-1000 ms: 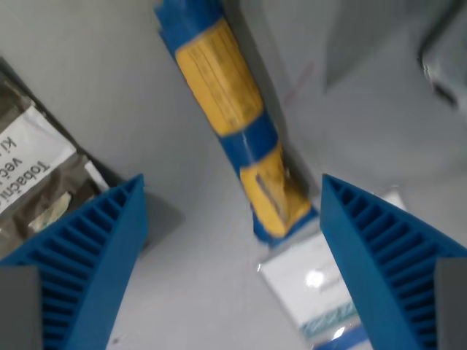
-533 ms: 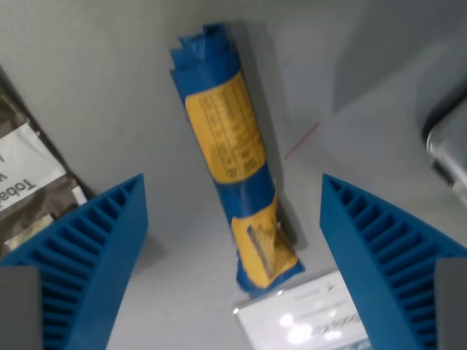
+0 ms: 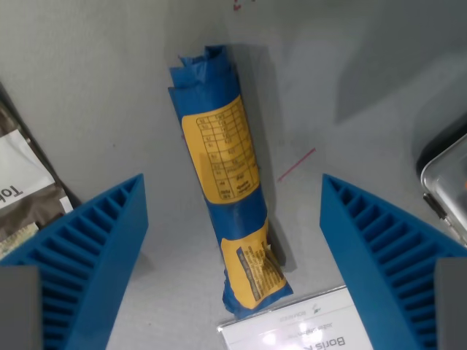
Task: Move above the blue bag
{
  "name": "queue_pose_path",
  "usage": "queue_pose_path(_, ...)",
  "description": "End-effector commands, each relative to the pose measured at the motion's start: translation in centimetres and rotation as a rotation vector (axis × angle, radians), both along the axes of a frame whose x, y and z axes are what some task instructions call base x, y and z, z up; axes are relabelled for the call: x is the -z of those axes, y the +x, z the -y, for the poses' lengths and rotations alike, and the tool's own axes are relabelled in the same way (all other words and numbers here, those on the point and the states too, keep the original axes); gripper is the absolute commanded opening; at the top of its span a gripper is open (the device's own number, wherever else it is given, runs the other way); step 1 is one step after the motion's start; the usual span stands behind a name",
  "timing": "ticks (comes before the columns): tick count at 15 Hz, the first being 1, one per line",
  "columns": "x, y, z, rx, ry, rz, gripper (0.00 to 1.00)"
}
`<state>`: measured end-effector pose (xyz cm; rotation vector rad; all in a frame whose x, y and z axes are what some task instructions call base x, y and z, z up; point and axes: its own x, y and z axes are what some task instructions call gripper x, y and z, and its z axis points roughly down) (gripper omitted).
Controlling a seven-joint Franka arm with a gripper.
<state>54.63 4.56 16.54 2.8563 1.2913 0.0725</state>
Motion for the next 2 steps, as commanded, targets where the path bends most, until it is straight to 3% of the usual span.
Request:
queue_pose_path(1, 0.16, 0.99, -0.22, -0.043, 0.016, -0.014, 1.00)
queue_pose_path(2, 0.16, 0.99, -0.22, -0.043, 0.016, -0.014, 1.00)
